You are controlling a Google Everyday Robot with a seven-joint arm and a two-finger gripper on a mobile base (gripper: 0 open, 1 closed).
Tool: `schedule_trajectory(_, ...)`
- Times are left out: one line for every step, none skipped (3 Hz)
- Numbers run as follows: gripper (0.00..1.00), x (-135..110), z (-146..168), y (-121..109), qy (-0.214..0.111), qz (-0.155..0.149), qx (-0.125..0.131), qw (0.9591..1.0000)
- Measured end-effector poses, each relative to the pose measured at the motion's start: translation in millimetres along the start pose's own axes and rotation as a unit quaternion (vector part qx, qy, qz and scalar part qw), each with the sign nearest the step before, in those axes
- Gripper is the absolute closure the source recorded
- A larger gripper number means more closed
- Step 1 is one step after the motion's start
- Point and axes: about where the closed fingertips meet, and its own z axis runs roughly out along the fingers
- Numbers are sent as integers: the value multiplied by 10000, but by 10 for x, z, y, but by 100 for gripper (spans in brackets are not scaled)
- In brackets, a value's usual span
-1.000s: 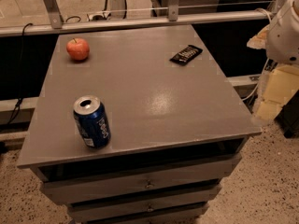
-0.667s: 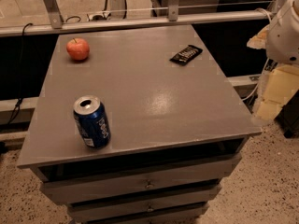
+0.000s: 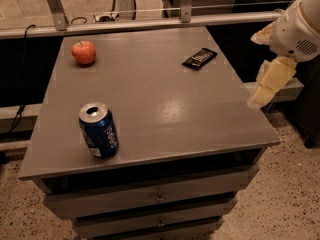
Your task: Move rxbar chocolate near apple
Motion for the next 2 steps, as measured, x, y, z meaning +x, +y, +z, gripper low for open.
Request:
schedule_trajectory(0, -152, 316, -459, -663, 155, 94, 9976)
schedule_trajectory(0, -385, 692, -914, -1261, 398, 99, 9912)
